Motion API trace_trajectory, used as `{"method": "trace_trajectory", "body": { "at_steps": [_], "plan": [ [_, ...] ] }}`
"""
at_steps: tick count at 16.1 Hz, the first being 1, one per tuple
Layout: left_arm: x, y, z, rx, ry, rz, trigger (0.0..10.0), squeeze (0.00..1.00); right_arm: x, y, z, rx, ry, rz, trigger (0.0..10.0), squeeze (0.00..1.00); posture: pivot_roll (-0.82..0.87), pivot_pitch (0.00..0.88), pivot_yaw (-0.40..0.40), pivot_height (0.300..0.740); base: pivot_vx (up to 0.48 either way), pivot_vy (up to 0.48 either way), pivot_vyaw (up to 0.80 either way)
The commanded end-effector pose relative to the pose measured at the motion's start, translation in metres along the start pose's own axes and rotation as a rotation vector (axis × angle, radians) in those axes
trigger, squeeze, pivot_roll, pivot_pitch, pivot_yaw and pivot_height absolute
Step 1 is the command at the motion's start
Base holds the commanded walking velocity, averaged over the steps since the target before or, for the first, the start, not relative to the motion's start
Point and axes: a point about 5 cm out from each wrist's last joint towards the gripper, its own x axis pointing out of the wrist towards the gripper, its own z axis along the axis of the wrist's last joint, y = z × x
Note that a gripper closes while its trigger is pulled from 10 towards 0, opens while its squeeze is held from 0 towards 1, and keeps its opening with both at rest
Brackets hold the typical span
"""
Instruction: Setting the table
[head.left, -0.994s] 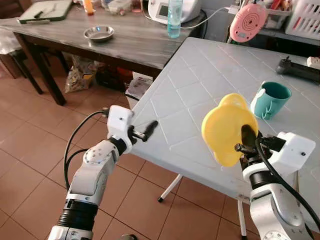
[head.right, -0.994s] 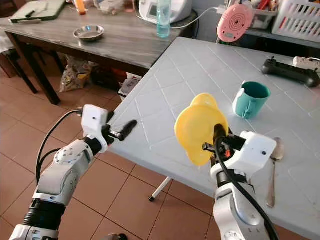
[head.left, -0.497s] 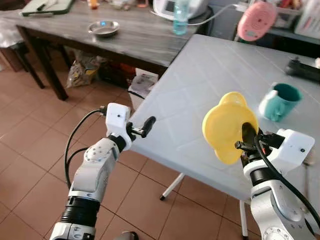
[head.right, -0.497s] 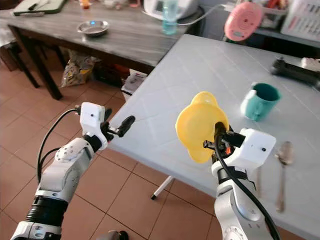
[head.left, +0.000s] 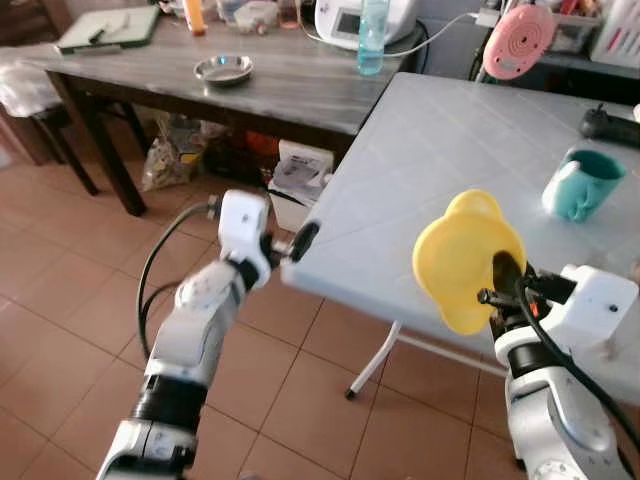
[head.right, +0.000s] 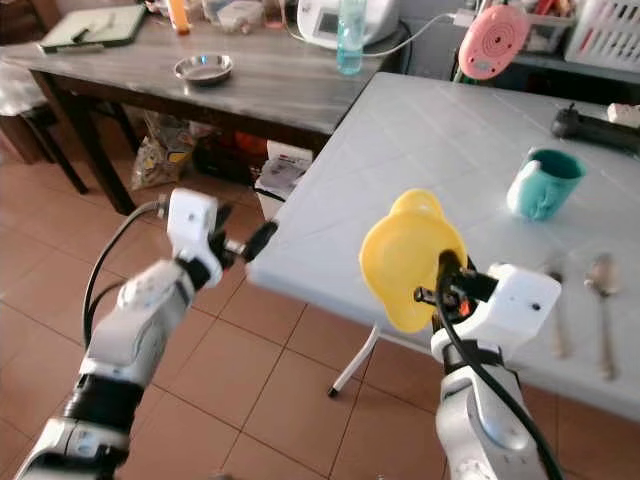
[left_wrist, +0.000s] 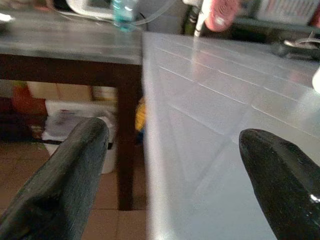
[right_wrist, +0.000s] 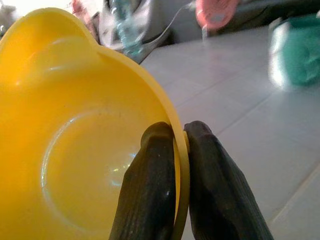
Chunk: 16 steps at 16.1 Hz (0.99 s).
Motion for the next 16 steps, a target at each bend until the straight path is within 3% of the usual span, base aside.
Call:
{"method": "trace_trajectory", "body": {
  "at_steps": [1,10,16],
  "plan": [
    [-0.004,0.01,-0.003,0.012,0.012,0.027,10.0,0.0,0.0,0.005,0.005,0.006,-0.03,0.015,0.0,0.0,0.03,0.132,0.007,0.74,0.0,0.48,0.0],
    [0.005,0.004,-0.005,0.001,-0.038,0.038,10.0,0.0,0.0,-0.001,0.009,-0.035,-0.075,-0.033,0.0,0.0,0.03,0.128,-0.002,0.74,0.0,0.48,0.0],
    [0.003,-0.003,-0.006,-0.049,-0.072,-0.033,10.0,0.0,0.0,-0.003,0.008,-0.067,-0.08,-0.037,0.0,0.0,0.03,0.126,-0.004,0.74,0.104,0.0,0.0]
  ]
}}
